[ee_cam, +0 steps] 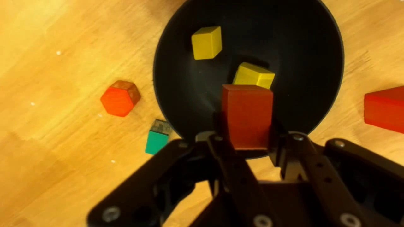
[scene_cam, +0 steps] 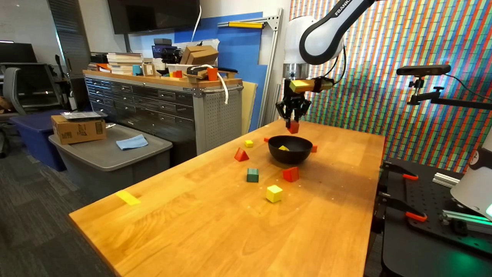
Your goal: Pick up all the toy blocks from the table and put them in the bowl
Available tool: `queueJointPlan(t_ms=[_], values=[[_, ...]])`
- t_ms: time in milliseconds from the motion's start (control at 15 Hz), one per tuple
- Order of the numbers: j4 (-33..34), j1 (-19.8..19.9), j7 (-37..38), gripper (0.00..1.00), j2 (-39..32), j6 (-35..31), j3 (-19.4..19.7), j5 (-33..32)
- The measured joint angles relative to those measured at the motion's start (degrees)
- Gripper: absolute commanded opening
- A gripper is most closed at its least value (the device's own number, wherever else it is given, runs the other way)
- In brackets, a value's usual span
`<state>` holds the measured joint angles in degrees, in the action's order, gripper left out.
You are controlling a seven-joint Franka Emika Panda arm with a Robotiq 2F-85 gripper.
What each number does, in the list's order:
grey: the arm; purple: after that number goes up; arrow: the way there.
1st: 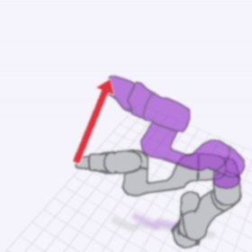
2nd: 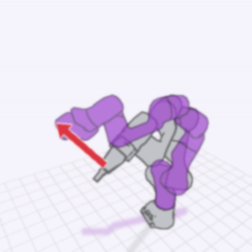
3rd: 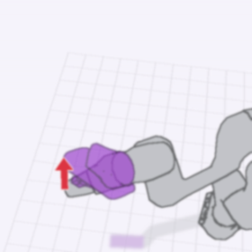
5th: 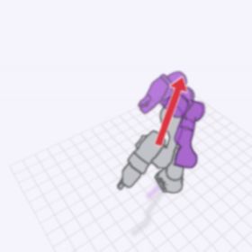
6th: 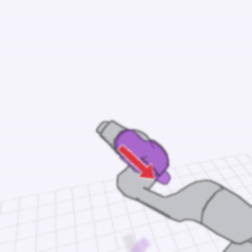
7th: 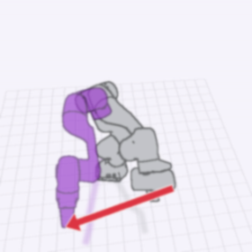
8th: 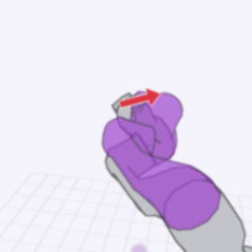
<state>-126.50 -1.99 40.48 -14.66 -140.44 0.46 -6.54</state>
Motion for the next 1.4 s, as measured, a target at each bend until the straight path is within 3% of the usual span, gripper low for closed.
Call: queueJointPlan(t_ms=[133,200,333,400,467,600,800,1000,1400], values=[[2.7,-0.5,-0.1,0.63,-3.1,0.1,0.0,2.0],[3.7,-0.7,-0.1,0.47,-4.1,0.2,0.0,2.8],[4.7,-0.9,-0.2,0.62,-5.0,0.4,0.0,3.6],[4.9,-0.9,-0.2,0.89,-5.0,0.5,0.0,3.6],[5.0,-0.9,-0.2,0.89,-5.0,0.5,0.1,3.7],[4.8,-1.2,-0.2,0.99,-5.0,0.5,0.3,3.6],[2.6,-2.4,-0.6,1.00,-3.2,1.3,1.3,0.7],[-2.9,-3.3,-2.8,1.00,2.9,1.9,1.4,-3.6],[-16.3,-3.4,-17.9,1.00,19.4,6.2,-0.1,-2.9]])
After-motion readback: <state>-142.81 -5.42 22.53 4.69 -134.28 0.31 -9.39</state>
